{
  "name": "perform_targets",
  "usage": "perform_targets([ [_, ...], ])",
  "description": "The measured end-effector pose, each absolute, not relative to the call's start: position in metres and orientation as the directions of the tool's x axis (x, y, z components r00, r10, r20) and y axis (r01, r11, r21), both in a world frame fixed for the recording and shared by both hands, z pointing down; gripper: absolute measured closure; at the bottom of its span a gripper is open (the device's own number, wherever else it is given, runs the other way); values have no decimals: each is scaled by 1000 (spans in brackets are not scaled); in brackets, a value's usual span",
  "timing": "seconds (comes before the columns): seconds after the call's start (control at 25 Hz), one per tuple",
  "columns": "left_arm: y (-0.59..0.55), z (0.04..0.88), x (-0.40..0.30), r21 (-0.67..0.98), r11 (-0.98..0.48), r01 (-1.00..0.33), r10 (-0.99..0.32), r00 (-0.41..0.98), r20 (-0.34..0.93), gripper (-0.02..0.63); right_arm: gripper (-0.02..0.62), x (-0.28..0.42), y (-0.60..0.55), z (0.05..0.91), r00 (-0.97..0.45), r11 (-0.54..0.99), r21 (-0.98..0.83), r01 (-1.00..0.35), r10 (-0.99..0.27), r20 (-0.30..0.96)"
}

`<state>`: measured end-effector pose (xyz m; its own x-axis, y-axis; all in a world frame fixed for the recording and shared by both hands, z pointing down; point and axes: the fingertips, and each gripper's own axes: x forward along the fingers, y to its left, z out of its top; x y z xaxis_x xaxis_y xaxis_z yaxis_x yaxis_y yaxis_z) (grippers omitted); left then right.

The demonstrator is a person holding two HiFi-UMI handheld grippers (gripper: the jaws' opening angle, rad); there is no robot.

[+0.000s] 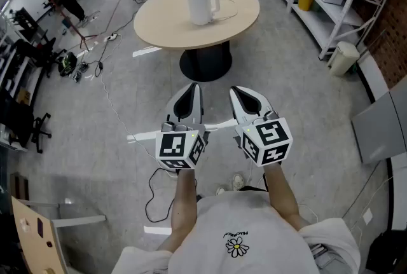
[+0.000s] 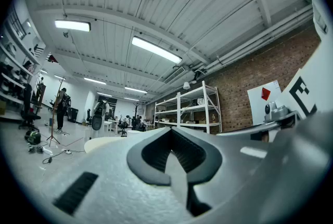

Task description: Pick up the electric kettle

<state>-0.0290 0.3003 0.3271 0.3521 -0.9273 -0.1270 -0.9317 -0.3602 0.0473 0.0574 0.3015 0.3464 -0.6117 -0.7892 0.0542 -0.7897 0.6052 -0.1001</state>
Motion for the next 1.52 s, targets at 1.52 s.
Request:
perform_targets([
  [1.52, 190, 355, 0, 51, -311, -949, -948, 306, -85, 603, 589, 115, 171, 374, -606, 591, -179, -786, -795, 35],
])
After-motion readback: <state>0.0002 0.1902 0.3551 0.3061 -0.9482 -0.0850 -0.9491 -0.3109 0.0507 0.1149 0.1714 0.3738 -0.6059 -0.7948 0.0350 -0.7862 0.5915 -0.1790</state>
